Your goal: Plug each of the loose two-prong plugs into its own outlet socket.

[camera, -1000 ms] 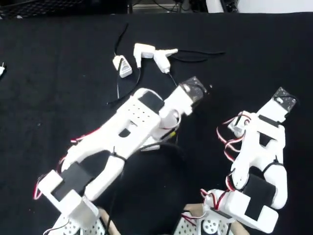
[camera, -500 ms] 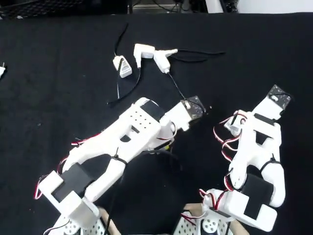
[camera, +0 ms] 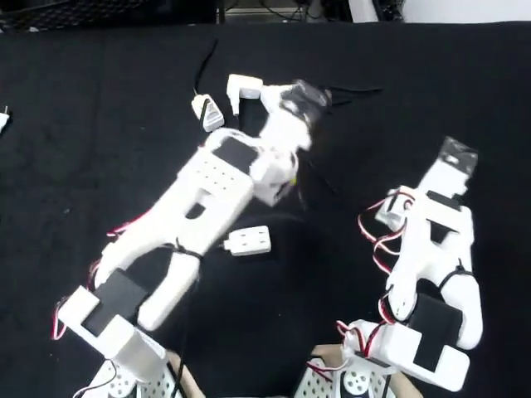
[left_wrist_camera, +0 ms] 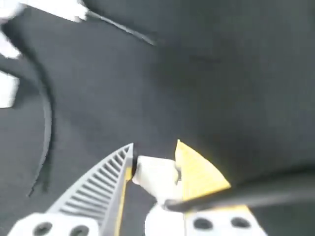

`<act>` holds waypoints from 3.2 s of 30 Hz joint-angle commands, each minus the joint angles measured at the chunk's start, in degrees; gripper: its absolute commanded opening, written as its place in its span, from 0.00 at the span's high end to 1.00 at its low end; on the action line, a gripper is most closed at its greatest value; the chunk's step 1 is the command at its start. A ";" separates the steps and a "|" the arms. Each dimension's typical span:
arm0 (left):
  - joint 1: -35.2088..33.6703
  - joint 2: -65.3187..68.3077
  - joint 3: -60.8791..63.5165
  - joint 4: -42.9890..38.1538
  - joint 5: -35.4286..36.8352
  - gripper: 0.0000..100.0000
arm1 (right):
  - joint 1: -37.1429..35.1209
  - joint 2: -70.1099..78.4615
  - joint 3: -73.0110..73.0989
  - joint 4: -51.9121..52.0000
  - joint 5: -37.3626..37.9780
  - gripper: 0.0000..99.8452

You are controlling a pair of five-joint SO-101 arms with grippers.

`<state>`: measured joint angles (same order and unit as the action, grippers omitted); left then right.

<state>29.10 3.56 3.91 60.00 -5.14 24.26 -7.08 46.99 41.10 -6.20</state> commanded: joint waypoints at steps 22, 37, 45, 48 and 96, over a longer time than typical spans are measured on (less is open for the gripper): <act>-12.62 -3.08 -7.43 -21.36 59.16 0.97 | -24.18 -56.57 36.09 -17.49 40.09 0.91; -4.44 -3.08 -19.38 -3.96 59.16 0.97 | -27.25 -100.97 49.63 -13.89 38.68 0.99; 1.27 -3.08 -26.42 2.37 59.16 0.97 | -28.31 -100.88 49.45 -14.15 38.07 0.99; 2.07 -2.99 -26.24 2.99 59.16 0.97 | -28.31 -100.88 49.45 -18.20 38.07 0.99; 0.13 -2.90 -40.66 7.91 59.08 0.97 | -32.88 -69.76 21.14 -26.46 20.75 0.99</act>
<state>29.89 3.56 -29.85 65.98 53.85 -7.30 -77.14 73.54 14.20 14.99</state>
